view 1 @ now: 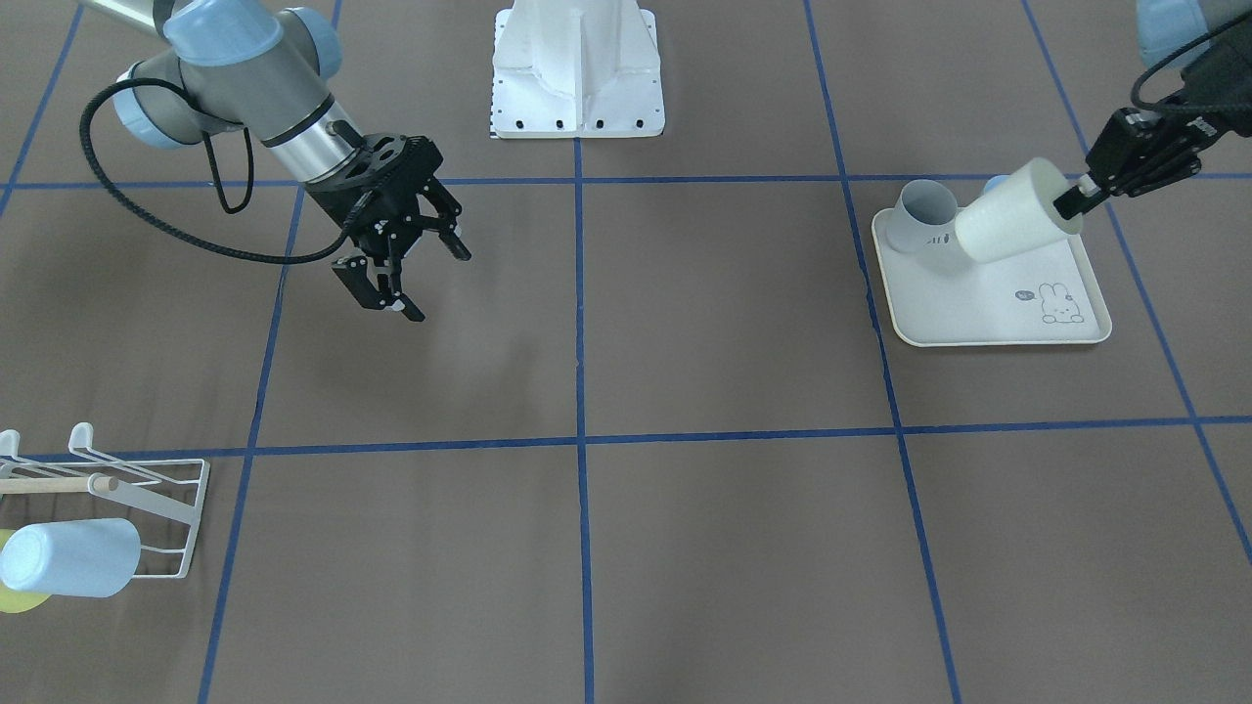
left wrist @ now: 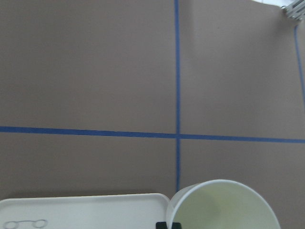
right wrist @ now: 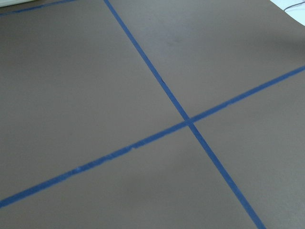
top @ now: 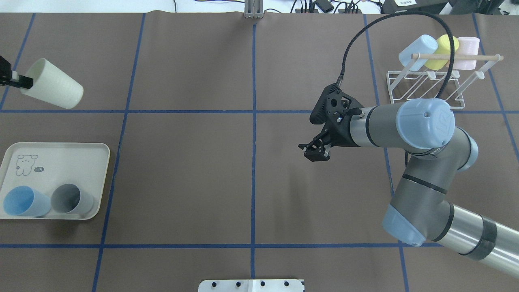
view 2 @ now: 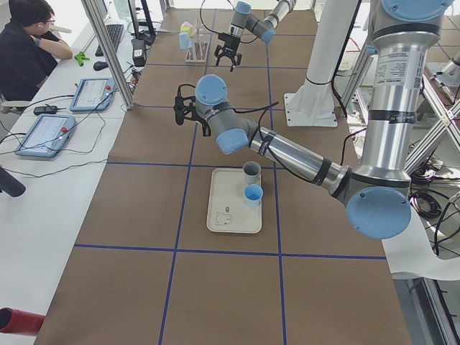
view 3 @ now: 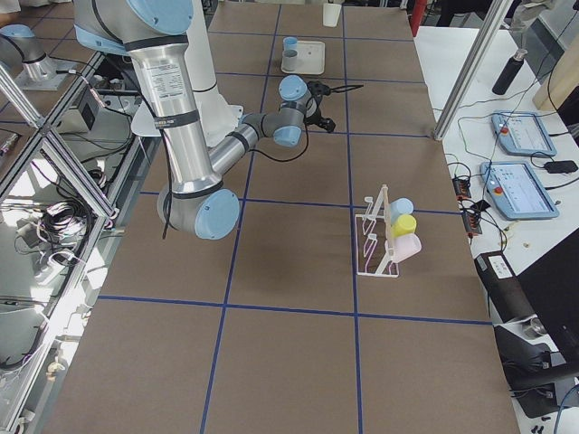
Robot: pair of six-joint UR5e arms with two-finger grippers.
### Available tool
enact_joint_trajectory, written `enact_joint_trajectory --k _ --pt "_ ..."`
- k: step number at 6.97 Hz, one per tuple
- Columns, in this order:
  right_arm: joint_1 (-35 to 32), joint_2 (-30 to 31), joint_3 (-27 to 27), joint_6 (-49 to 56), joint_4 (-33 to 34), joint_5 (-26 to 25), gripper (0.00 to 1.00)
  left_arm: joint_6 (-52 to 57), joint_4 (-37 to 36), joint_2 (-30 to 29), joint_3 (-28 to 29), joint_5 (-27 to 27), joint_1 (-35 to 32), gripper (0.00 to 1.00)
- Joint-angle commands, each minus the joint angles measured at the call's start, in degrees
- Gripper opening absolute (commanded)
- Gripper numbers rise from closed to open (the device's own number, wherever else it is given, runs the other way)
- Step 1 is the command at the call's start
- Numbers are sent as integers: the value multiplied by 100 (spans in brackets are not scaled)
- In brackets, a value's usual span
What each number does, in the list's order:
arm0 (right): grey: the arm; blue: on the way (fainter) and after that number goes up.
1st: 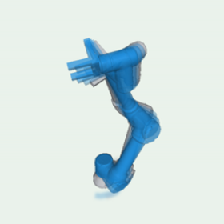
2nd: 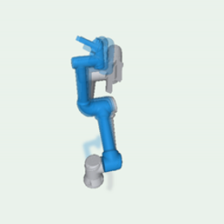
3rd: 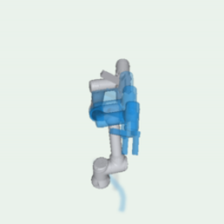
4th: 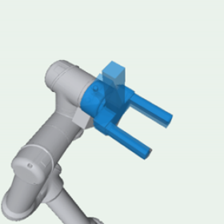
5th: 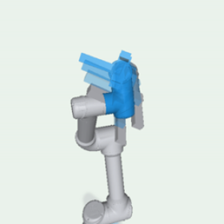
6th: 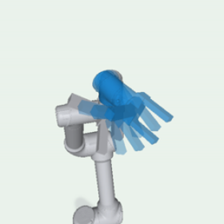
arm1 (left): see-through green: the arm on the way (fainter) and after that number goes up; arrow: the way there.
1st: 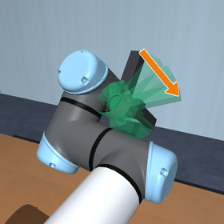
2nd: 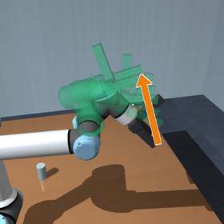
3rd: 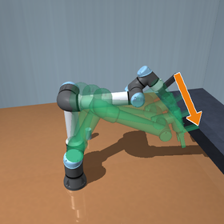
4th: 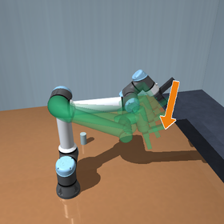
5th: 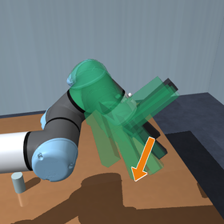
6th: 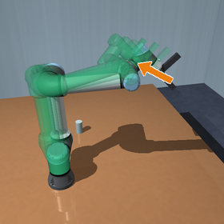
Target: Transfer IKEA cup to right arm and place on rack
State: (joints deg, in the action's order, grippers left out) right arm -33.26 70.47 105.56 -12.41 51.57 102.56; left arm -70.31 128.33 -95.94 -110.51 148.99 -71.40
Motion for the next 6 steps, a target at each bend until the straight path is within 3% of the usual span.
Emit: enact_joint_trajectory --k 1,3,4,6 --pt "223 -138 -323 -24 -809 -96 100 -1854 761 -896 248 -489 870 0" --pt "320 -138 -1061 -252 -2521 -140 100 -3142 975 -1574 293 -1543 1960 0" --pt "381 -182 -1308 -262 -3016 -157 100 -3286 984 -1777 406 -1827 2294 0" --pt "452 -314 -1345 -349 -3311 -271 99 -3619 1149 -2226 783 -2468 2893 0"
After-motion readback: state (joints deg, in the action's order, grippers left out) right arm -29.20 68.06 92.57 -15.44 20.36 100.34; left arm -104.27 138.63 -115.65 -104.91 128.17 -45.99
